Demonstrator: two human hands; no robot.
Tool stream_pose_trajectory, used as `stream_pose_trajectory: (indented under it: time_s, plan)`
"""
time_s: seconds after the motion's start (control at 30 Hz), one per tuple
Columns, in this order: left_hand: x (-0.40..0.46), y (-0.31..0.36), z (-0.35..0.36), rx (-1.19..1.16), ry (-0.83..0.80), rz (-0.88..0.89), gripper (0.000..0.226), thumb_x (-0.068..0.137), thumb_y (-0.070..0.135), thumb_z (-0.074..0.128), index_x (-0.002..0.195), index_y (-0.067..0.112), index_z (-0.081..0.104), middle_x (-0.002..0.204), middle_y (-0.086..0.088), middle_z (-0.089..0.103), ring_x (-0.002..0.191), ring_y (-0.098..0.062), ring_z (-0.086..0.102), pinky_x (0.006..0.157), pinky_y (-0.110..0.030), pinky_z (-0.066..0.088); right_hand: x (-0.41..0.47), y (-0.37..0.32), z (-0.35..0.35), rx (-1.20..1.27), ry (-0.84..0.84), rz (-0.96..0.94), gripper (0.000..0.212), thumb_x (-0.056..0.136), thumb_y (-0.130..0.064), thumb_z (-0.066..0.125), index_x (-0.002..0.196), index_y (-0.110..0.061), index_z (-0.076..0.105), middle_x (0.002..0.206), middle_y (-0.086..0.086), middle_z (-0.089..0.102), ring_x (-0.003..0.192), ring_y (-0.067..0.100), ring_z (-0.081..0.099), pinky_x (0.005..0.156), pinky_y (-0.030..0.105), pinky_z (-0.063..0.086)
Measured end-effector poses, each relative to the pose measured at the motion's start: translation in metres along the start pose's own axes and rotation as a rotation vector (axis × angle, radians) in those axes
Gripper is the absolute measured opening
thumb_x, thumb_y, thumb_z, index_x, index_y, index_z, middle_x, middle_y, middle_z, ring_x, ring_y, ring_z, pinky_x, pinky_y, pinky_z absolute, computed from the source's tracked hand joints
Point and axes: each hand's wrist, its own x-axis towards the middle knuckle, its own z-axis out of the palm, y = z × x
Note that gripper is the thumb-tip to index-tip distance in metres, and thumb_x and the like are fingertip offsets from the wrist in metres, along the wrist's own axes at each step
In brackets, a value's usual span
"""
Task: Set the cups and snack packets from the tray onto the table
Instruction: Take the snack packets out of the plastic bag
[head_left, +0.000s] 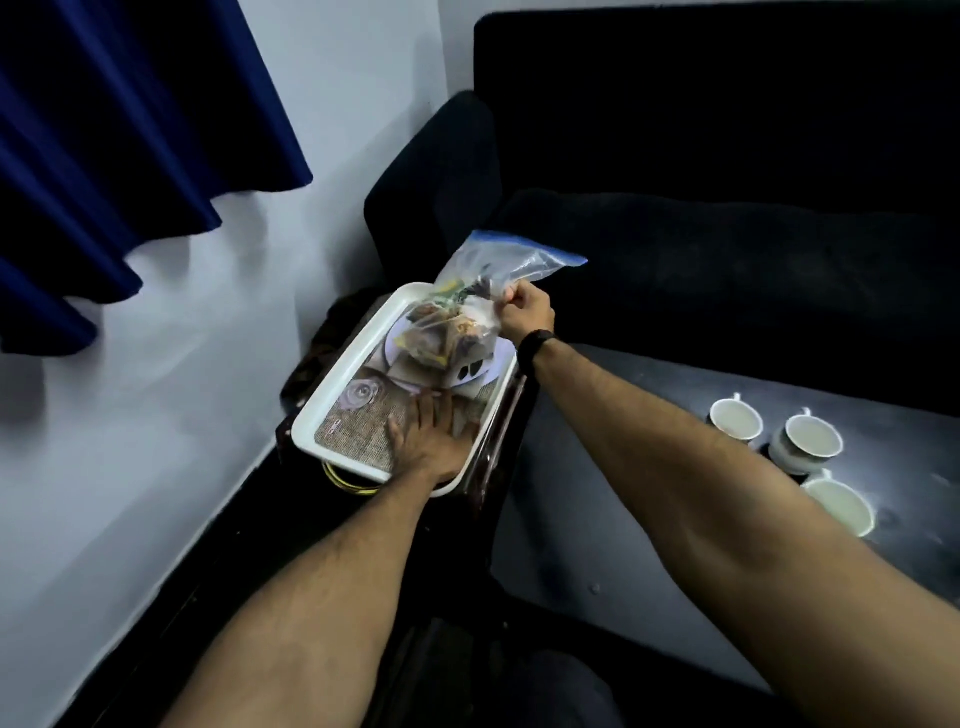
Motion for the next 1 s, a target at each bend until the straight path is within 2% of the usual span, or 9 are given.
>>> stream_pose_trajectory:
  time_s: [0.13, 0.23, 0.3, 0.4, 0.5, 0.67, 0.73, 0.9, 1.0]
  plan:
    - [-0.003, 0.007, -0.022, -0.007, -0.162, -0.002, 0.079, 0.096, 0.063, 0.023, 0.157, 0.023, -0.007, 0.165, -0.005, -0.017, 0.152, -0.026, -0.016, 0.120, -0.056, -0.006, -0.004, -0.023, -0.063, 0.061, 0.033, -0.142, 0.037, 0.082, 0.006, 0.053, 0.060, -0.023, 0.042, 0.065, -0.005, 0.049, 0.070, 0.014, 0.048, 0.066, 0.031, 0.040]
    - [-0.006, 0.021, -0.046, -0.117, -0.250, -0.016, 0.075, 0.099, 0.047, 0.038, 0.159, 0.020, 0.002, 0.166, -0.010, -0.010, 0.153, -0.032, -0.006, 0.123, -0.051, 0.006, -0.009, -0.029, -0.110, 0.037, 0.111, -0.203, 0.030, 0.085, -0.001, 0.063, 0.072, -0.022, 0.047, 0.064, -0.010, 0.049, 0.061, 0.005, 0.047, 0.061, 0.019, 0.040]
    - [-0.015, 0.035, -0.052, -0.202, -0.176, 0.008, 0.072, 0.095, 0.036, 0.045, 0.158, 0.021, 0.013, 0.166, -0.009, 0.003, 0.153, -0.030, 0.008, 0.122, -0.045, 0.016, -0.020, -0.024, -0.138, 0.045, 0.175, -0.175, 0.019, 0.087, -0.009, 0.068, 0.092, -0.018, 0.052, 0.064, -0.014, 0.051, 0.058, -0.002, 0.047, 0.057, 0.015, 0.039]
    - [-0.037, 0.059, -0.054, -0.278, -0.008, -0.016, 0.072, 0.092, 0.037, 0.052, 0.155, 0.018, 0.024, 0.164, -0.011, 0.015, 0.149, -0.029, 0.023, 0.119, -0.042, 0.026, -0.045, -0.006, -0.161, 0.101, 0.162, -0.123, 0.035, 0.086, -0.016, 0.071, 0.116, -0.014, 0.052, 0.080, -0.005, 0.067, 0.071, 0.004, 0.061, 0.060, 0.015, 0.048]
    - [-0.055, 0.088, -0.056, -0.363, 0.022, 0.053, 0.070, 0.093, 0.041, 0.058, 0.150, 0.009, 0.034, 0.157, -0.015, 0.031, 0.145, -0.029, 0.032, 0.116, -0.039, 0.031, -0.077, 0.026, -0.167, -0.016, 0.080, -0.100, 0.033, 0.086, -0.008, 0.067, 0.117, -0.013, 0.055, 0.095, 0.009, 0.074, 0.087, 0.022, 0.069, 0.079, 0.033, 0.053]
    - [-0.085, 0.137, -0.071, -0.597, 0.048, 0.051, 0.057, 0.096, 0.049, 0.051, 0.138, 0.010, 0.052, 0.139, -0.013, 0.056, 0.130, -0.030, 0.050, 0.106, -0.034, 0.040, -0.133, 0.082, -0.179, -0.367, -0.005, 0.006, 0.024, 0.079, -0.003, 0.055, 0.098, -0.006, 0.070, 0.097, 0.018, 0.071, 0.097, 0.034, 0.065, 0.082, 0.031, 0.049]
    - [-0.094, 0.151, -0.079, -0.704, 0.087, 0.001, 0.050, 0.095, 0.053, 0.051, 0.119, 0.010, 0.060, 0.119, -0.011, 0.064, 0.115, -0.029, 0.058, 0.090, -0.031, 0.044, -0.147, 0.091, -0.184, -0.511, -0.055, -0.003, 0.019, 0.078, -0.007, 0.057, 0.087, -0.007, 0.073, 0.096, 0.018, 0.072, 0.096, 0.035, 0.065, 0.081, 0.033, 0.050]
    - [-0.116, 0.178, -0.101, -0.934, 0.148, -0.035, 0.050, 0.086, 0.065, 0.056, 0.072, 0.018, 0.049, 0.066, 0.005, 0.054, 0.049, -0.005, 0.053, 0.047, -0.022, 0.034, -0.164, 0.091, -0.194, -0.686, -0.218, -0.093, 0.031, 0.079, -0.007, 0.053, 0.100, -0.011, 0.074, 0.110, 0.016, 0.070, 0.105, 0.034, 0.064, 0.090, 0.035, 0.053]
    - [-0.127, 0.186, -0.110, -0.904, 0.171, -0.049, 0.061, 0.074, 0.077, 0.060, 0.062, 0.019, 0.044, 0.063, 0.002, 0.053, 0.045, -0.009, 0.052, 0.049, -0.023, 0.034, -0.173, 0.089, -0.198, -0.748, -0.277, -0.124, 0.028, 0.080, -0.007, 0.053, 0.101, -0.008, 0.072, 0.110, 0.015, 0.069, 0.104, 0.034, 0.064, 0.088, 0.038, 0.054]
